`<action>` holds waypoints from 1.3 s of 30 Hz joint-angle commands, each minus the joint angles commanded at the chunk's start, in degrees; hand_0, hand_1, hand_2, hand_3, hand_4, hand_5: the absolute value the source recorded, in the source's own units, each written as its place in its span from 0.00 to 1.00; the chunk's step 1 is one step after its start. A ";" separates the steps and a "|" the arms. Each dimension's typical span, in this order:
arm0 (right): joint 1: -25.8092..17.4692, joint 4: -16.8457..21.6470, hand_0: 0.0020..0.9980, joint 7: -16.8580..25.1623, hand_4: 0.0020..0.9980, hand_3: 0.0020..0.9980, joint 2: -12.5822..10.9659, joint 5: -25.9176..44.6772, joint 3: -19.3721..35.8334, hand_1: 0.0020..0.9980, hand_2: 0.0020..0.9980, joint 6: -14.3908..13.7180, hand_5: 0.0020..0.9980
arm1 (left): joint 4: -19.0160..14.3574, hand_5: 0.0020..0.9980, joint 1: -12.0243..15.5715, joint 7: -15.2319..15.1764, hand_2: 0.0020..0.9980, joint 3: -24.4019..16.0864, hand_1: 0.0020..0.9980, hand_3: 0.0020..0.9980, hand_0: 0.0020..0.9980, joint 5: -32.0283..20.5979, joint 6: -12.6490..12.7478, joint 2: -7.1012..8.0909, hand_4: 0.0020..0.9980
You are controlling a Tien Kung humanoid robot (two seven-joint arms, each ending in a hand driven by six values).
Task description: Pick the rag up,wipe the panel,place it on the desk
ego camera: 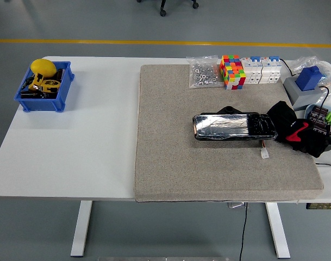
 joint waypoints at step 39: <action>0.17 -0.03 0.79 -4.75 1.00 1.00 -0.01 3.76 -0.20 0.83 0.92 3.63 1.00 | 0.00 0.63 -0.08 -0.06 0.73 -0.51 0.73 0.61 0.69 0.16 -0.06 -0.09 0.67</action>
